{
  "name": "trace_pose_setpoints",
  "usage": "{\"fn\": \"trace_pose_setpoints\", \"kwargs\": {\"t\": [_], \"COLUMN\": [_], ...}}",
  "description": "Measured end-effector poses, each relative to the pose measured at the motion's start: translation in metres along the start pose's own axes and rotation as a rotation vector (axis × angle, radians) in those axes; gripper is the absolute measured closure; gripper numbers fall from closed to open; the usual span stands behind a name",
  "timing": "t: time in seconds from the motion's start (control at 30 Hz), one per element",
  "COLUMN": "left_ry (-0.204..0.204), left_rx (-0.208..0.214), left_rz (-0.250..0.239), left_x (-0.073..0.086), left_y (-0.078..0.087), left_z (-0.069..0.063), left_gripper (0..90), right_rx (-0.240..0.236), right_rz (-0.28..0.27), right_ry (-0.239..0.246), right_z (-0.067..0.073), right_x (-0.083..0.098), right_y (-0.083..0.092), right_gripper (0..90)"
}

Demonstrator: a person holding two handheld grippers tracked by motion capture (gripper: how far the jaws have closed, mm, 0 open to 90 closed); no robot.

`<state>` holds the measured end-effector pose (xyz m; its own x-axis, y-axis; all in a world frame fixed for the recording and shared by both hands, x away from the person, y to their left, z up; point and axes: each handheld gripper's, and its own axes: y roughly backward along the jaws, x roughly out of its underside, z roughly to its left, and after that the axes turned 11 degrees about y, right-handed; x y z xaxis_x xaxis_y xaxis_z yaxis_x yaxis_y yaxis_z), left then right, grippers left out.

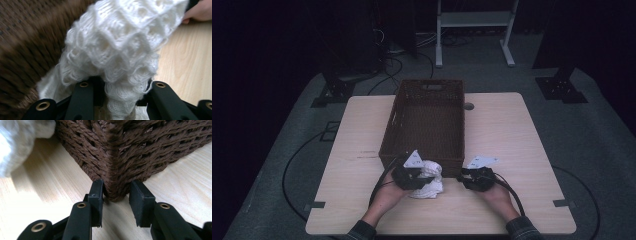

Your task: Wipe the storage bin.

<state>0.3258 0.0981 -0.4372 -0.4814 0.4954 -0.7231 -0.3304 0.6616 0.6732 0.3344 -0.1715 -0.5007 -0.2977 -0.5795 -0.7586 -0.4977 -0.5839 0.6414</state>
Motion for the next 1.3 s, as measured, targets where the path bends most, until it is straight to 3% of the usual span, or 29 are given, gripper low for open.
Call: {"fn": "trace_pose_setpoints", "kwargs": {"t": [0.23,0.57,1.13,1.3], "left_ry": [-0.015,-0.025,-0.033,-0.042], "left_rx": [0.027,0.041,0.045,0.028], "left_rz": [-0.059,-0.096,-0.001,0.067], "left_x": [-0.014,-0.028,-0.017,-0.01], "left_y": [0.01,0.017,-0.014,-0.033], "left_z": [-0.01,-0.014,-0.011,-0.012], "left_gripper": [67.5,67.5,67.5,67.5], "right_rx": [-0.001,0.0,0.0,0.0], "right_rz": [0.001,0.0,0.001,0.001], "right_ry": [-0.001,-0.003,-0.001,0.002], "right_z": [0.0,0.0,0.0,0.0], "right_x": [0.0,0.0,0.0,0.0], "right_y": [0.0,0.0,0.0,0.0], "right_gripper": [63.8,63.8,63.8,63.9]}}
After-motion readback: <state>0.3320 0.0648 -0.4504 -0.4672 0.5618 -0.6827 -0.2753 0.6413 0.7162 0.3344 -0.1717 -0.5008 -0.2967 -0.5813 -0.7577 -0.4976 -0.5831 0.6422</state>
